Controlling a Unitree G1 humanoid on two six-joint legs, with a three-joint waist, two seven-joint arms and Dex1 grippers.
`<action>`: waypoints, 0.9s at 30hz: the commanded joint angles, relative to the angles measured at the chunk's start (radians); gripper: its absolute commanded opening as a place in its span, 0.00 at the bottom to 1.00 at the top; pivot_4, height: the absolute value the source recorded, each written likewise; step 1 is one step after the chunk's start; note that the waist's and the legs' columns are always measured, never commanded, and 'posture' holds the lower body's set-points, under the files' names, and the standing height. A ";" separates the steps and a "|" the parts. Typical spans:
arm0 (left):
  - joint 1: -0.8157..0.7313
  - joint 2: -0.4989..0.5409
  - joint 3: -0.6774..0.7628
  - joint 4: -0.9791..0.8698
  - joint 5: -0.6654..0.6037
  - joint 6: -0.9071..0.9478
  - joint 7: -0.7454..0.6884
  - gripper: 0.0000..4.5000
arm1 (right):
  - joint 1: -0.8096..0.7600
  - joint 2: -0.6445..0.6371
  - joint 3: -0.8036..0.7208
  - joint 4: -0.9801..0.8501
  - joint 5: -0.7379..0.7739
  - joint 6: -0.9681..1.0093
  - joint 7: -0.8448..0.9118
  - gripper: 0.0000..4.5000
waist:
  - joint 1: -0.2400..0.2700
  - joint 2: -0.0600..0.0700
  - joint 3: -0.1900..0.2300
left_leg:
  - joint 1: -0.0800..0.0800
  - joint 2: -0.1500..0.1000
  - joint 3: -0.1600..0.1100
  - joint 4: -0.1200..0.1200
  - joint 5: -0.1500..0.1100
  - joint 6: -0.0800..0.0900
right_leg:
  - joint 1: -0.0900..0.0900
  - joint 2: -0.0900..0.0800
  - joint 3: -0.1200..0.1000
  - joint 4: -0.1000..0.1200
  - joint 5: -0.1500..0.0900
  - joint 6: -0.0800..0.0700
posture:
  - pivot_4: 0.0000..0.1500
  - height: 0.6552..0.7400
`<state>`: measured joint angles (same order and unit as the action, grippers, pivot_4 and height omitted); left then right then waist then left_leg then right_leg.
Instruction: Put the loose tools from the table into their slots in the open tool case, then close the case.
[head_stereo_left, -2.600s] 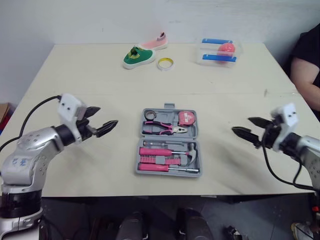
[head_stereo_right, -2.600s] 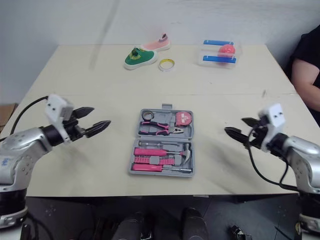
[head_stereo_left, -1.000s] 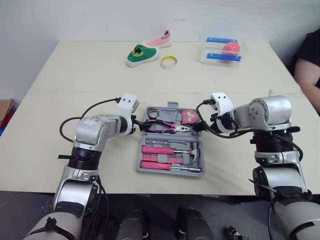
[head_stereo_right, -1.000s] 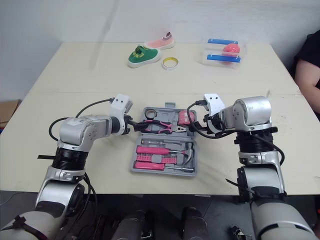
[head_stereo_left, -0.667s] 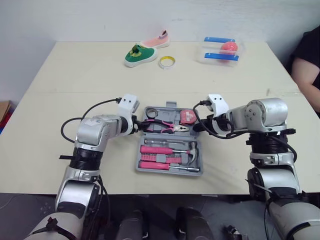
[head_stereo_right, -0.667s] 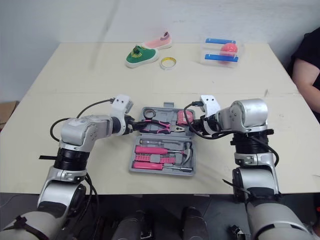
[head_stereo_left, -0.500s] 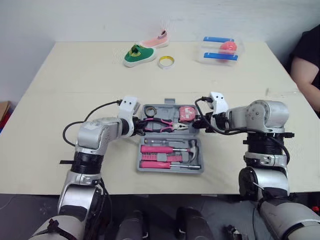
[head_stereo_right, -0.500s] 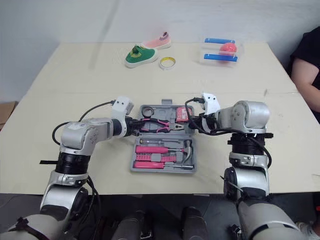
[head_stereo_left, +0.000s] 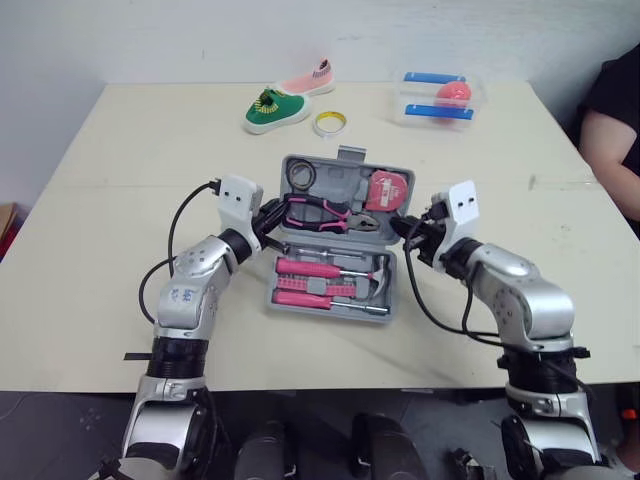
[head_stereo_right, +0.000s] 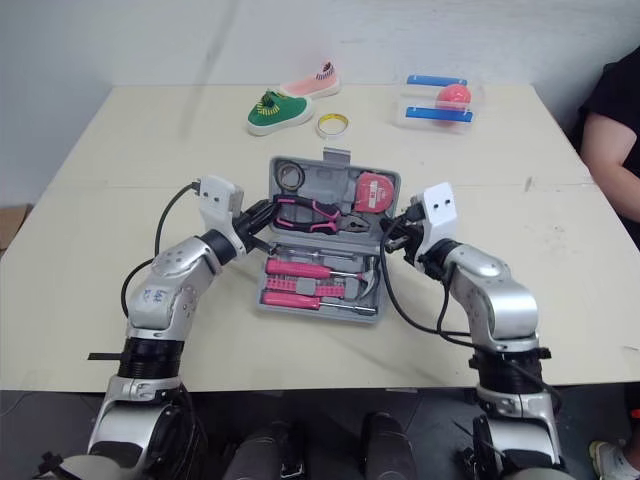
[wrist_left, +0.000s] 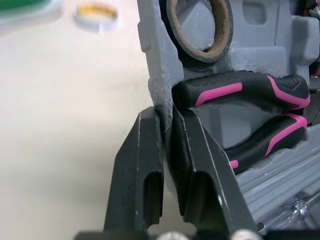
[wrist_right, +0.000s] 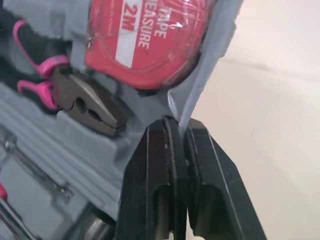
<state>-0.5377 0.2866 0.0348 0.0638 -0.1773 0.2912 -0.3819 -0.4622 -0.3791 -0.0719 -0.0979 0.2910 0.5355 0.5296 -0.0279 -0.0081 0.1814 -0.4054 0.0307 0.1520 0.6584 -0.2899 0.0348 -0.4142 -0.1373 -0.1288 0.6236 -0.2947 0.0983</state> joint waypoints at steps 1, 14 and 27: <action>0.071 0.087 0.000 0.034 0.128 -0.350 -0.011 0.00 | 0.113 -0.070 0.043 0.106 -0.143 -0.508 0.109 0.00 | 0.000 0.000 0.000 | 0.000 0.000 0.000 -0.001 0.000 0.000 | 0.000 0.000 0.000 -0.001 0.000 0.000 | 1.00 1.00; 0.273 0.219 -0.028 0.144 0.235 -0.778 -0.022 0.00 | 0.189 -0.223 0.157 0.512 -0.420 -1.333 0.037 0.00 | 0.000 -0.001 0.000 | 0.007 -0.001 0.001 0.000 0.000 0.002 | 0.005 -0.009 0.000 -0.002 0.000 0.001 | 1.00 1.00; 0.525 0.433 0.167 0.035 0.002 -0.673 -0.215 0.76 | 0.317 -0.422 0.078 0.462 -0.282 -1.405 0.104 0.69 | -0.007 -0.001 0.000 | 0.015 0.000 0.003 -0.007 -0.001 0.001 | 0.008 -0.011 0.001 -0.003 -0.001 -0.002 | 1.00 1.00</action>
<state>-0.0242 0.7093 0.1613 0.1536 -0.1248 -0.3935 -0.5781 -0.1482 -0.7836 0.0390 0.3957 -0.0374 -0.8515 0.6234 -0.0348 -0.0086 0.1818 -0.3903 0.0307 0.1549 0.6518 -0.2905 0.0357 -0.4056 -0.1482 -0.1285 0.6201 -0.2960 0.0959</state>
